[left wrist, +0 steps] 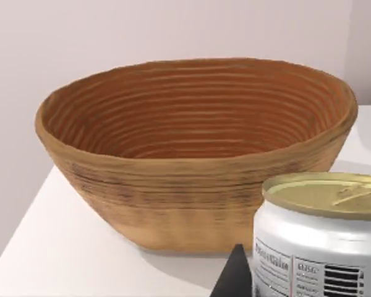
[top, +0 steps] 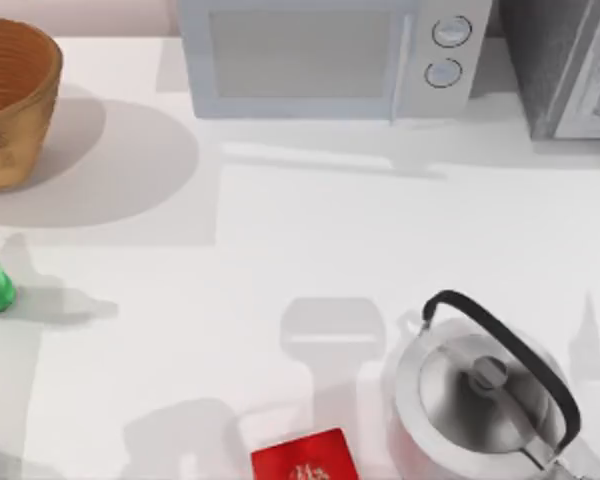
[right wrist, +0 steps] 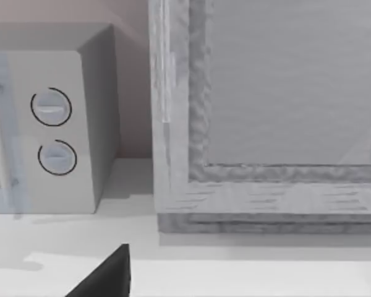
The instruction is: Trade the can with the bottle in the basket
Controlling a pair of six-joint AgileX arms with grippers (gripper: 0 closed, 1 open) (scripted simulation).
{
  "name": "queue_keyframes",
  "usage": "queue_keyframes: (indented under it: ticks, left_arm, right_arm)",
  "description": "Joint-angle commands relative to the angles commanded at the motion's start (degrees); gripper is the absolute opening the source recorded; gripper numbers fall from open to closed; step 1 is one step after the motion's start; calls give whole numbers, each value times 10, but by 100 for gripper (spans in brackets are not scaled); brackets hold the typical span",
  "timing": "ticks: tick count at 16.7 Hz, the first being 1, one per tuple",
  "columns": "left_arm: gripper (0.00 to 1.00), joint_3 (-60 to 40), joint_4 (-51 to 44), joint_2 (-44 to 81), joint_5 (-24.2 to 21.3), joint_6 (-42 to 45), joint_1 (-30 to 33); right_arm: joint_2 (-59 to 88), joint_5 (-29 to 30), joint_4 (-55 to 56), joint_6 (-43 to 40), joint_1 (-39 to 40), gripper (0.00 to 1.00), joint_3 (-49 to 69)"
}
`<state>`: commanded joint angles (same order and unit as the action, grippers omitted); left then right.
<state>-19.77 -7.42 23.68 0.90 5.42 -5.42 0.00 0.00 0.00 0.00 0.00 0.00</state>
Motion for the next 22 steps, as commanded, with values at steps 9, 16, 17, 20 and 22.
queue_keyframes:
  ticks: [9,16,17,20,22]
  left_arm:
    - [0,198,74,-237,-9,-54,54]
    - [0,187,82,-222,-16,-52,54]
    - [0,176,93,-207,-25,-51,56]
    - [0,128,155,-126,-65,-52,68]
    - [0,88,212,-44,-99,-56,78]
  right_arm:
    - [0,0,0,0,0,100,0]
    - [0,0,0,0,0,100,0]
    - [0,0,0,0,0,100,0]
    - [0,0,0,0,0,100,0]
    - [0,0,0,0,0,100,0]
